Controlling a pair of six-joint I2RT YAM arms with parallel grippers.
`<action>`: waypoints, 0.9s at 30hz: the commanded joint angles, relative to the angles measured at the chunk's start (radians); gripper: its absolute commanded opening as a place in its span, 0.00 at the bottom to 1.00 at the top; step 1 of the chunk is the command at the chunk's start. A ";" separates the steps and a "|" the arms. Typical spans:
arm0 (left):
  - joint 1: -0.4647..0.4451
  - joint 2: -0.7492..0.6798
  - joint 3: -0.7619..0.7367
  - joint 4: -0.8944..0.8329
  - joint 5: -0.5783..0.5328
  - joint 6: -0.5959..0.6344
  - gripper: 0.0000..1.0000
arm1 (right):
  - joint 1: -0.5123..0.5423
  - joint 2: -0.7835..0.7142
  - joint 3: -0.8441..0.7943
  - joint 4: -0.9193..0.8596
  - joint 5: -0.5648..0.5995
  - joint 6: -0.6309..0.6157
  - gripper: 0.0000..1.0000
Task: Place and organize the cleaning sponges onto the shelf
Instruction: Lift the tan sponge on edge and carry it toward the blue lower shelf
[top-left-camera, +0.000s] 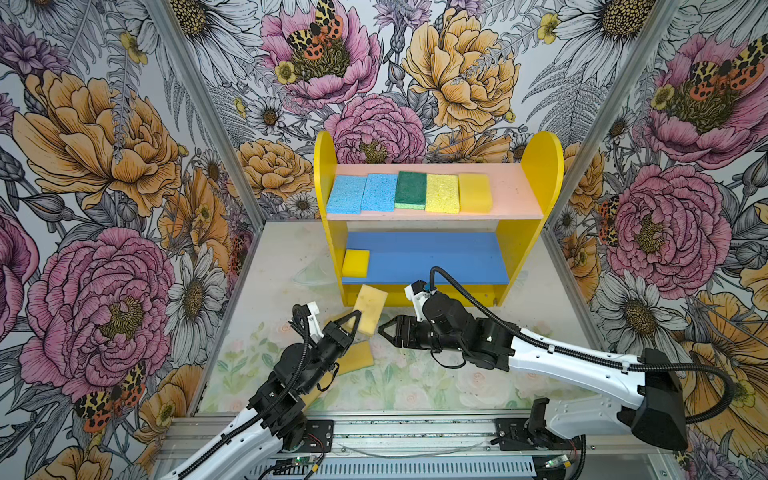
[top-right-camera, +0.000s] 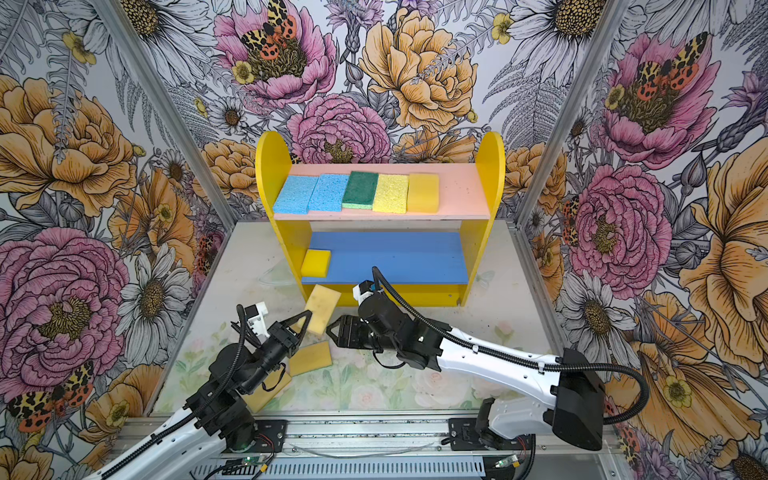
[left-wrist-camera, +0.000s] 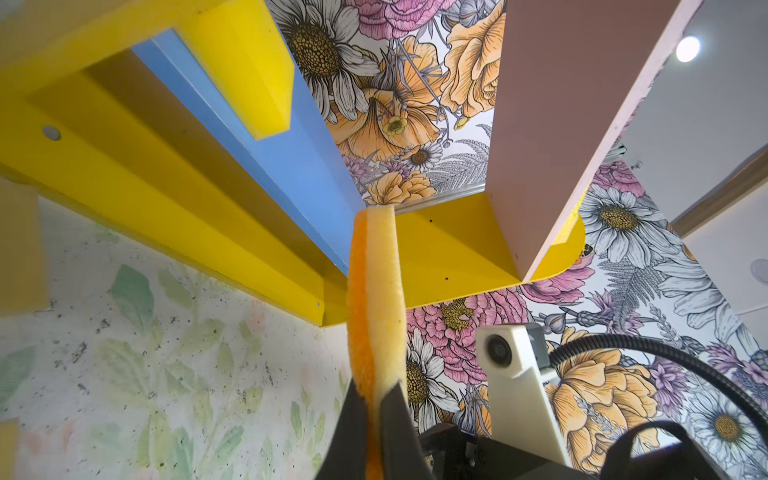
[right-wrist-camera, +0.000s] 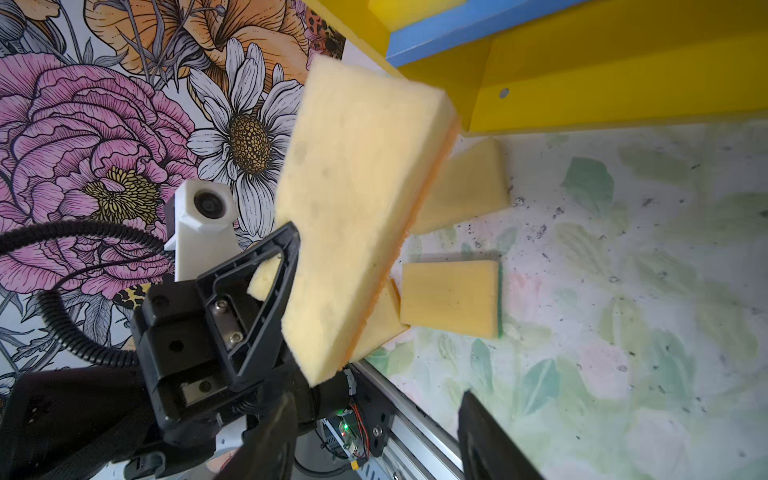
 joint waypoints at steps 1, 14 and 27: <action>-0.032 -0.018 0.000 -0.011 -0.164 0.009 0.00 | 0.020 0.045 0.071 0.066 0.059 0.021 0.63; -0.037 -0.044 -0.003 -0.011 -0.151 0.010 0.00 | 0.024 0.160 0.133 0.147 0.013 0.027 0.45; -0.036 -0.050 -0.002 -0.029 -0.145 0.004 0.00 | 0.024 0.170 0.082 0.254 0.013 0.072 0.14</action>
